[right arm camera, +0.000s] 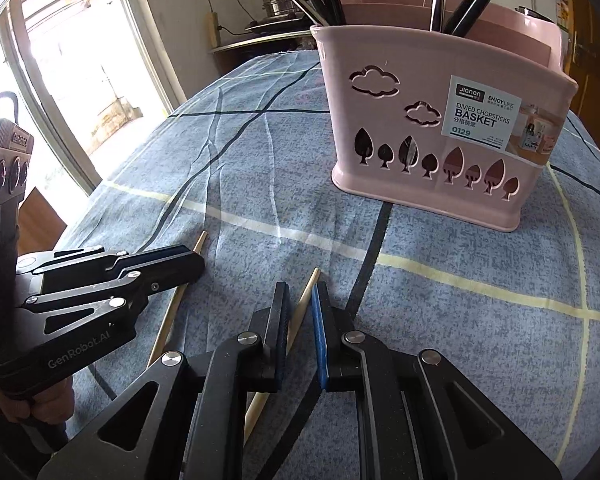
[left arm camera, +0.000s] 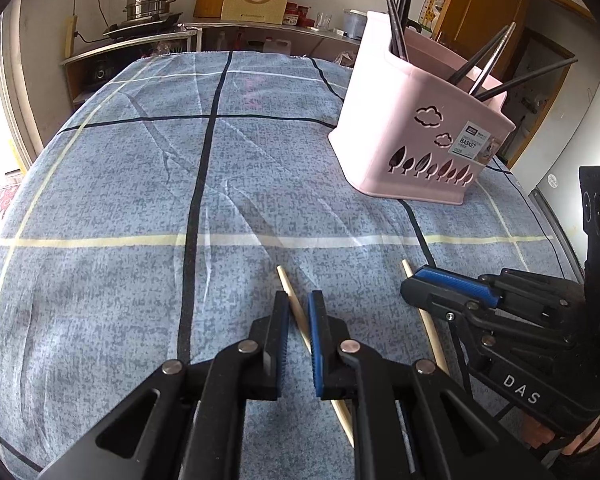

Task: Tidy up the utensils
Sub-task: 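Grasp a wooden chopstick with the left gripper while the right gripper grasps another, then lift both wooden chopsticks upright and carry them over the pink basket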

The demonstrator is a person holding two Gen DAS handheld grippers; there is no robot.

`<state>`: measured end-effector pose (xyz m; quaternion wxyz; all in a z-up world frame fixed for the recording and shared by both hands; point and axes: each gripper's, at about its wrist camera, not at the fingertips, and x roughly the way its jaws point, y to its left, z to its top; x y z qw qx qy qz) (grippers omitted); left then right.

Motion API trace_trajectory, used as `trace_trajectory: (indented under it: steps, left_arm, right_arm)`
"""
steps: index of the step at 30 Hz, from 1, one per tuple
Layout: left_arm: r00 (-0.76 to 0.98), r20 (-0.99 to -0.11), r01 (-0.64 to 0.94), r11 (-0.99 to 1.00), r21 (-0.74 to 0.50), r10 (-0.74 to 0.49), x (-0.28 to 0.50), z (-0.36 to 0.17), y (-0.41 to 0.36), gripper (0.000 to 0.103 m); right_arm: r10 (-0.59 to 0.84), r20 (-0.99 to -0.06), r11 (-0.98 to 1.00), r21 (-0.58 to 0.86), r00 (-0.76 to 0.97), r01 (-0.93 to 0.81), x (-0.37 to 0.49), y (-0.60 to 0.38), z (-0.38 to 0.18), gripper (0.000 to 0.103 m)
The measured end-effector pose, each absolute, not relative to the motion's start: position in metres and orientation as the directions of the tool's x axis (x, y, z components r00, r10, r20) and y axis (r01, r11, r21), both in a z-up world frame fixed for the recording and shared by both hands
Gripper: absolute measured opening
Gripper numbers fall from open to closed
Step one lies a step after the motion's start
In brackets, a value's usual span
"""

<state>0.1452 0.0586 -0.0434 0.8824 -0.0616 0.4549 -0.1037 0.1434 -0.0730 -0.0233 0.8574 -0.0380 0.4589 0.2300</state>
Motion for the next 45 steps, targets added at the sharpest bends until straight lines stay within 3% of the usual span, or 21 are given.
trace_trajectory:
  steps: [7, 14, 34, 45]
  left_arm:
    - [0.568, -0.799, 0.146, 0.980, -0.138, -0.197, 0.149, -0.042, 0.047, 0.010]
    - [0.573, -0.790, 0.133, 0.976, -0.173, -0.218, 0.151, -0.033, 0.047, 0.006]
    - [0.741, -0.603, 0.224, 0.955, -0.193, -0.296, 0.133, 0.077, 0.053, 0.006]
    - [0.761, -0.569, 0.244, 0.950, -0.194, -0.312, 0.133, 0.100, 0.048, 0.006]
  right_arm:
    - [0.335, -0.811, 0.894, 0.113, 0.479, -0.434, 0.141, -0.072, -0.022, 0.007]
    - [0.392, -0.773, 0.881, 0.160, 0.499, -0.444, 0.138, -0.087, -0.002, 0.005]
    - [0.479, -0.560, 0.864, 0.164, 0.676, -0.476, 0.124, -0.131, 0.105, 0.005]
    - [0.481, -0.513, 0.869, 0.170, 0.711, -0.465, 0.121, -0.142, 0.118, 0.005]
